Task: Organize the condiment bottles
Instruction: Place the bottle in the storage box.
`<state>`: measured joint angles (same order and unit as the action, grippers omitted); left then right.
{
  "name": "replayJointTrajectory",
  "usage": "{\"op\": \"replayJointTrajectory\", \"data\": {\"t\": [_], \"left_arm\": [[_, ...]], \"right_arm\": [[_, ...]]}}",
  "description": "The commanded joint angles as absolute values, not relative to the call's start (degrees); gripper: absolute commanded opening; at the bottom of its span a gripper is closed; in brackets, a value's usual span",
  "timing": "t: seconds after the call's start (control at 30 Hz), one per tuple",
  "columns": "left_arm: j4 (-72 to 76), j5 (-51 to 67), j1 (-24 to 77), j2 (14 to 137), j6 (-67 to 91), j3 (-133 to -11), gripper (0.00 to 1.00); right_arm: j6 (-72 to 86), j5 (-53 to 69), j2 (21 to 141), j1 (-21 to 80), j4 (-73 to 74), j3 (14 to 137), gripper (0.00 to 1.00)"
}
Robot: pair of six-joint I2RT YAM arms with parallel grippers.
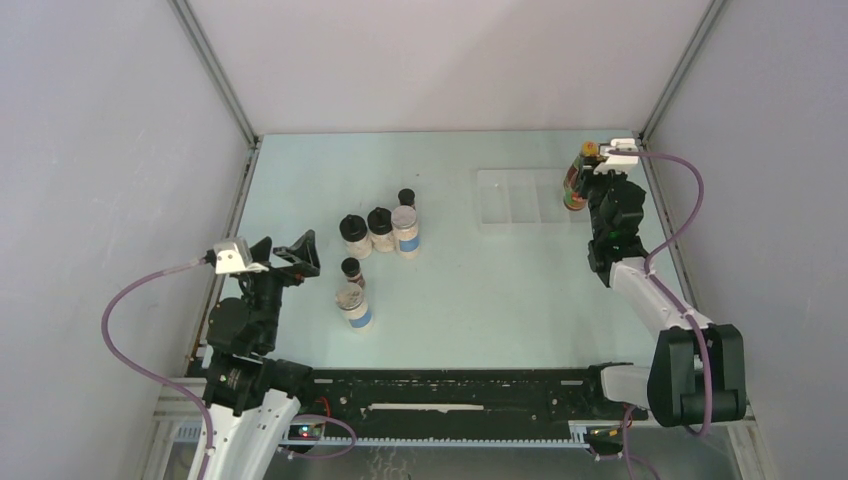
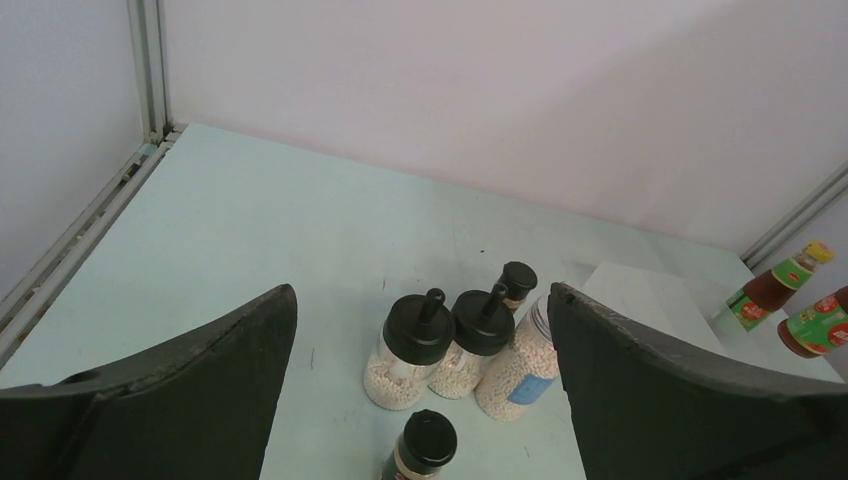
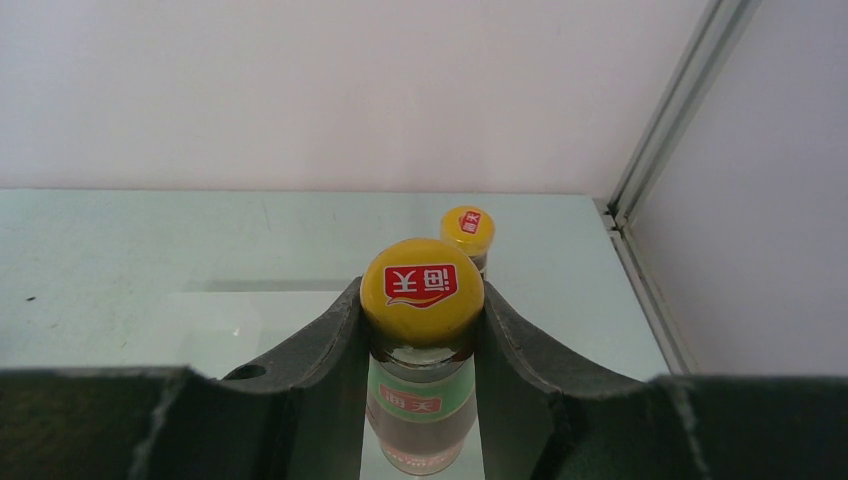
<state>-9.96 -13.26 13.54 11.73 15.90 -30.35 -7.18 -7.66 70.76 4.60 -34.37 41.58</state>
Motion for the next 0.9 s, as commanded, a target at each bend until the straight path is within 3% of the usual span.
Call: {"op": "replayJointTrajectory", "data": {"t": [0.0, 0.87], "left_arm": [[-8.88, -12.06, 13.77, 12.65, 14.50, -29.53, 1.00], [-8.05, -9.94, 13.80, 14.68, 14.37, -29.53, 1.00]], "right_arm": [[-5.95, -8.77, 71.29, 2.73, -45.70, 43.34, 0.00], [-3.43, -6.78, 82.02, -1.96, -51.13, 44.72, 0.00]]}}
